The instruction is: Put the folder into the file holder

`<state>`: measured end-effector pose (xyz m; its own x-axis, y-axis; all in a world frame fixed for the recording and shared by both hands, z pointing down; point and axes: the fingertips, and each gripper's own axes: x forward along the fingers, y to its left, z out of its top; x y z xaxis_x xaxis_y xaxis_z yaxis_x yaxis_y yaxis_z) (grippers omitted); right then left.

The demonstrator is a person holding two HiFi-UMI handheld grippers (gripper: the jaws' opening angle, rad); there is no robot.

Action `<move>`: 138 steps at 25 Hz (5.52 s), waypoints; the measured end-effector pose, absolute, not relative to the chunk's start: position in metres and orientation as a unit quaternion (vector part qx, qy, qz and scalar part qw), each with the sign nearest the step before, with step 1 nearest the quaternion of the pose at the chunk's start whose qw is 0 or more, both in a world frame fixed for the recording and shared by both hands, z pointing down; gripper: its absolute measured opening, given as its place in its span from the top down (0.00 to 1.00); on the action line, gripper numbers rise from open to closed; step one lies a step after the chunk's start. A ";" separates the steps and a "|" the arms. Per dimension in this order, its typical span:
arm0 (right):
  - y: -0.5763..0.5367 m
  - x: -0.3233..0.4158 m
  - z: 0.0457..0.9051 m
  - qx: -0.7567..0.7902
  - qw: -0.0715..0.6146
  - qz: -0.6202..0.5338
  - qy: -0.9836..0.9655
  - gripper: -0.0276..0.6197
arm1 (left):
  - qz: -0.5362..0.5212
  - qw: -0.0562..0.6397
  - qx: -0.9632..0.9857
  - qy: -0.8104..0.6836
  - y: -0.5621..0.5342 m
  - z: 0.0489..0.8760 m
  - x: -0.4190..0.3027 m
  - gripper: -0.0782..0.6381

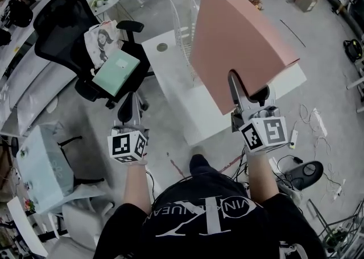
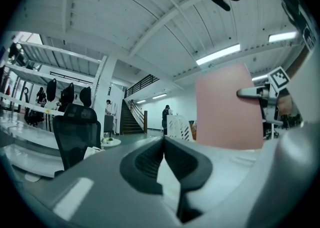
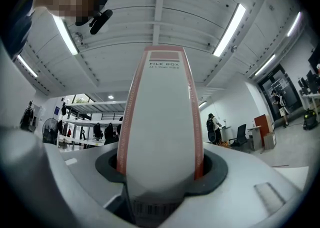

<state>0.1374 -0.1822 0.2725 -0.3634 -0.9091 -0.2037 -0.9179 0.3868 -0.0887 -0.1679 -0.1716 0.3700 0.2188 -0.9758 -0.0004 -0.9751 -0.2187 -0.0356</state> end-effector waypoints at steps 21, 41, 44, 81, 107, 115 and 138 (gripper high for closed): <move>-0.280 0.107 0.273 -0.566 0.088 0.013 0.820 0.51 | -0.011 0.019 -0.765 0.644 -0.224 0.368 -0.168 0.89; -0.341 0.068 0.281 -0.592 0.056 0.011 0.804 0.50 | -0.015 0.023 -0.801 0.598 -0.307 0.362 -0.194 0.89; -0.350 0.062 0.285 -0.594 0.048 0.010 0.803 0.50 | -0.015 0.023 -0.806 0.592 -0.319 0.361 -0.199 0.89; -0.394 0.033 0.294 -0.637 0.071 0.035 0.767 0.50 | -0.020 -0.004 -0.823 0.568 -0.371 0.380 -0.211 0.89; -0.392 0.026 0.366 -0.615 0.004 -0.008 0.788 0.48 | -0.032 -0.033 -0.827 0.560 -0.365 0.411 -0.202 0.89; -0.394 0.027 0.389 -0.613 -0.033 -0.032 0.788 0.48 | -0.034 -0.036 -0.827 0.559 -0.361 0.417 -0.202 0.89; -0.392 0.020 0.427 -0.603 -0.101 -0.079 0.787 0.47 | -0.033 -0.039 -0.828 0.558 -0.360 0.417 -0.205 0.89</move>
